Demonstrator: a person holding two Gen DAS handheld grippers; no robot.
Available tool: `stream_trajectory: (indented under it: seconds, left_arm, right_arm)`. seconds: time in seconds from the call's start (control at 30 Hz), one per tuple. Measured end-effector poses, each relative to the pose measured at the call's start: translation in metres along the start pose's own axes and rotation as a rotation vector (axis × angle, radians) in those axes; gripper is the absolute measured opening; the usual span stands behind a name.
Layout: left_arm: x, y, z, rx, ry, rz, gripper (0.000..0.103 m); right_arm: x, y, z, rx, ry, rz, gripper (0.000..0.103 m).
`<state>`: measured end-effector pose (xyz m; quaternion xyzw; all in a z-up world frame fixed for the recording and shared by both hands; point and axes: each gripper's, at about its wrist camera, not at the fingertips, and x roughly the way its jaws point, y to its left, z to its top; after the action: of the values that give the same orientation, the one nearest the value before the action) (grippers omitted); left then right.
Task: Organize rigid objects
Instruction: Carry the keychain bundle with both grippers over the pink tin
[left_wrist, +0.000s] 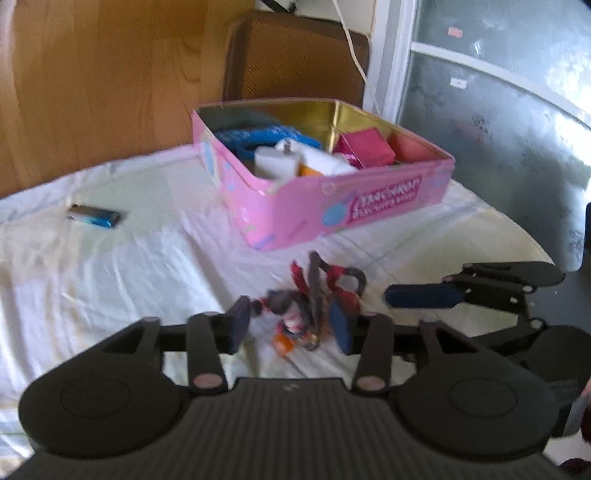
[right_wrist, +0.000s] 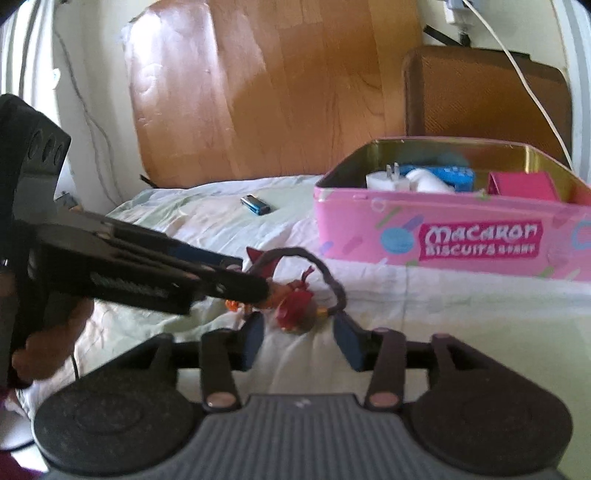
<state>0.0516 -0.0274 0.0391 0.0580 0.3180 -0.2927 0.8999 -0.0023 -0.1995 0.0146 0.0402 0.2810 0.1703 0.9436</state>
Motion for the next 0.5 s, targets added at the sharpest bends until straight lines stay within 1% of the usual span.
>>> stream_trajectory:
  seconds: [0.03,0.07,0.1,0.17,0.23,0.3,0.37,0.4,0.43,0.47,0.5]
  left_arm:
    - [-0.003,0.003,0.001,-0.008,-0.006,-0.004,0.063]
    - [-0.005,0.005,0.002,-0.018,-0.011,-0.010,0.068]
    - [-0.005,0.006,0.003,-0.025,-0.015,-0.013,0.069]
    - [-0.003,0.001,0.004,-0.028,-0.009,-0.015,0.069]
    - [0.002,-0.002,0.004,-0.024,0.008,-0.015,0.068]
    - [0.008,-0.006,0.002,-0.026,0.030,-0.019,0.065]
    - [0.014,-0.008,0.000,-0.028,0.050,-0.022,0.060]
    - [0.016,-0.008,-0.001,-0.024,0.055,-0.014,0.058]
    - [0.017,-0.008,-0.003,-0.023,0.060,-0.017,0.050]
    - [0.019,-0.007,-0.003,-0.027,0.071,-0.032,0.036]
    - [0.019,-0.005,-0.003,-0.044,0.072,-0.056,0.036]
  right_arm:
    - [-0.001,-0.003,0.002,-0.020,0.001,0.021,0.068]
    - [0.000,-0.006,0.005,-0.046,-0.001,0.037,0.073]
    - [0.000,-0.007,0.007,-0.077,-0.004,0.049,0.080]
    - [0.007,-0.010,0.014,-0.158,0.012,0.072,0.082]
    - [0.017,-0.011,0.022,-0.206,0.042,0.098,0.083]
    - [0.028,-0.013,0.026,-0.241,0.087,0.150,0.084]
    - [0.040,-0.010,0.027,-0.283,0.129,0.172,0.084]
    - [0.043,-0.007,0.024,-0.302,0.141,0.171,0.081]
    - [0.047,-0.003,0.022,-0.323,0.148,0.175,0.067]
    - [0.050,0.000,0.019,-0.340,0.149,0.182,0.062]
    - [0.051,0.003,0.017,-0.348,0.136,0.169,0.060]
